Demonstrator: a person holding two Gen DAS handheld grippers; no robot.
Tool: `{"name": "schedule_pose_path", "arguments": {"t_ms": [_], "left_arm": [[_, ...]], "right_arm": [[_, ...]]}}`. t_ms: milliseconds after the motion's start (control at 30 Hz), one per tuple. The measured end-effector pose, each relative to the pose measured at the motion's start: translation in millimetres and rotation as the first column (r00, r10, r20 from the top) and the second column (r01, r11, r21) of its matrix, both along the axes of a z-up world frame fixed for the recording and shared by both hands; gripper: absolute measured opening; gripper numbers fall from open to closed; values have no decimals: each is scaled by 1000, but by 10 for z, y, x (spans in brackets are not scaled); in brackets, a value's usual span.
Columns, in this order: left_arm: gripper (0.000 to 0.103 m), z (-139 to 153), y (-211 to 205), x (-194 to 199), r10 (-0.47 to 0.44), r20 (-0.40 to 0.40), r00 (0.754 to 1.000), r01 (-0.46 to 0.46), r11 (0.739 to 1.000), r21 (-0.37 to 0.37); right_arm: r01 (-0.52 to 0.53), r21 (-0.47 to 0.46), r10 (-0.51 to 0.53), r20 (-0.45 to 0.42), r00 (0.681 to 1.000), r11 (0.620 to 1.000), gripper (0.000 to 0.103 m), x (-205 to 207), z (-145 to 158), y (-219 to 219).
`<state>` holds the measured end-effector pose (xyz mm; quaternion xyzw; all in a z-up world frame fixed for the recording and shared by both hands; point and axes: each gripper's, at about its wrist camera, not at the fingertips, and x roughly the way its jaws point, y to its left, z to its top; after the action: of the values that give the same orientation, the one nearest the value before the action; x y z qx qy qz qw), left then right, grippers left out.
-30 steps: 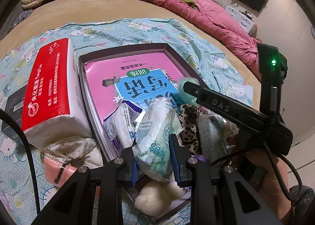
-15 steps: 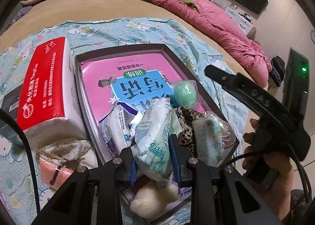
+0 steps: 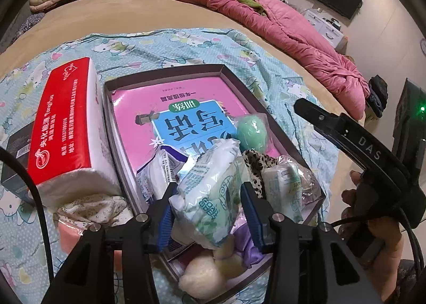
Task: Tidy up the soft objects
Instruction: 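Lower the wipes packet into the tray with the left tool while the right tool releases the green ball there, then move both open tools back toward the pink sock bundle and floral scrunchie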
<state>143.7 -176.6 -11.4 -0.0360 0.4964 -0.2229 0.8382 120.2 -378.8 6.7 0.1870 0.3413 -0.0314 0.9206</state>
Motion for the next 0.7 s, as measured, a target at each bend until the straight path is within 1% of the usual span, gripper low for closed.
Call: {"name": "schedule_pose_path", "arguments": {"t_ms": [33,67,300,400,467,633,700], "left_arm": [[54,0,4,-2,1,0,1000,-1,1000,4],[56,6,9,-6,3,2,1000,-3,1000,6],[57,71,40,-40,0,15,1000,0,1000,11],[61,79,48,-44,-1,15,1000,1,1000,14],[65,85,49,-55,-2,13,1000,2,1000,15],[66,96,56,-76,-1,12,1000,1,1000,25],[68,100,65,-83,1,11,1000,-1,1000,26]], "right_arm": [[1,2,-1,0,1000,1000,70,-10,0,-5],[1,4,-1,-2,1000,1000,71,-20,1,-9],[14,7,-14,-4,1000,1000,72,-82,17,-32],[14,0,-14,-4,1000,1000,73,-103,28,-21],[11,-3,-11,-3,1000,1000,73,-118,38,-7],[6,-14,-6,-5,1000,1000,74,-144,53,24],[4,-16,-4,-7,1000,1000,74,-150,55,31]]}}
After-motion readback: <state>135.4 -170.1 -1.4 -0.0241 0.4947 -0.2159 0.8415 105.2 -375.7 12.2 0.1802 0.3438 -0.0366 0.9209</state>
